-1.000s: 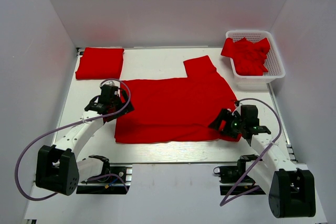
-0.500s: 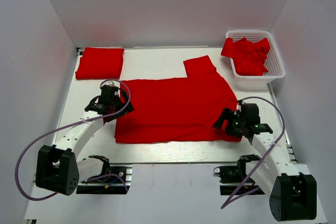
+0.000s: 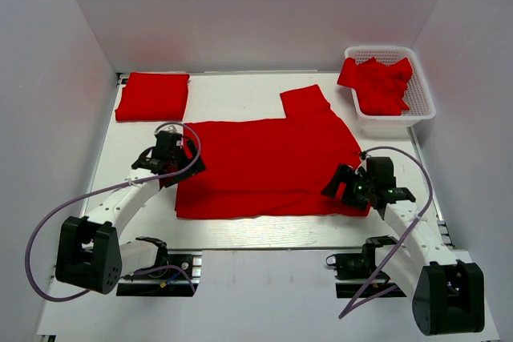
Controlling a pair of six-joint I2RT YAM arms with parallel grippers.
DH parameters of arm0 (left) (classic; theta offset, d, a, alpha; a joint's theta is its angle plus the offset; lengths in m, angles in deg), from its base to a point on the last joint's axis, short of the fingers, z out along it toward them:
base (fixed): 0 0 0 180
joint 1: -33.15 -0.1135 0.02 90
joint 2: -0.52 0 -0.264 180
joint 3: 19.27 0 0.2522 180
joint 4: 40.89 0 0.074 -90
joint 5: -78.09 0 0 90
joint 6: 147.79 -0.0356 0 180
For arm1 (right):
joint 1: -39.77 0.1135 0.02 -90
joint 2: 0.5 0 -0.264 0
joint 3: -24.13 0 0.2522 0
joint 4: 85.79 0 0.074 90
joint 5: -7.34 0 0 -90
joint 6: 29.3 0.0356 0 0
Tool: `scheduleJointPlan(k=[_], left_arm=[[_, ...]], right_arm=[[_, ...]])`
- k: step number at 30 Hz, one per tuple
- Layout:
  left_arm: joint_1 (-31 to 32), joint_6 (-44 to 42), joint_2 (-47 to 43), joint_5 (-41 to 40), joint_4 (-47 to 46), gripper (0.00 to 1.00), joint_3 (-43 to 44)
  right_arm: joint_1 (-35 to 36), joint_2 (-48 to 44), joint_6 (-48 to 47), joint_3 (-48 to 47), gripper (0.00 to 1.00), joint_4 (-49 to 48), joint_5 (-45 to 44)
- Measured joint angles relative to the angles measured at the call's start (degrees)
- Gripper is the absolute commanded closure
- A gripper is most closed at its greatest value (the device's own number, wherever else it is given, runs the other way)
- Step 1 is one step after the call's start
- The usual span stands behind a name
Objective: Fold and stack the t-shirts
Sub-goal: Fold the flattened tshirt in 1/3 of the way
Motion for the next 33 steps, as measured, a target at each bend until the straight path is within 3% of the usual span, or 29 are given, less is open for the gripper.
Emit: scheduleJointPlan(k=[21,24,27,31,33], left_arm=[[0.0,0.0,1.7,0.6,-0.6,0.00,-0.2],[0.0,0.0,1.9,0.8,-0.9,0.00,-0.2],[0.0,0.0,2.5,0.8,-1.2,0.00,-0.2],[0.0,0.0,3.3,0.8,-1.3,0.00,-0.2],[0.0,0.0,3.3,0.9,-1.3,0.00,-0.2]], right_arm=[[2.4,6.1,-0.9,-1.4,0.11,-5.2,1.5],[2.8,7.1,-0.9,-1.4,0.21,-6.0,1.4],[3.1,7.9,-1.0,-1.5,0.44,-6.4,1.0],[3.4,8.7,-0.3,-1.7,0.66,-6.4,-0.6],[3.5,9.2,0.0,-1.9,0.68,-6.5,-1.1]])
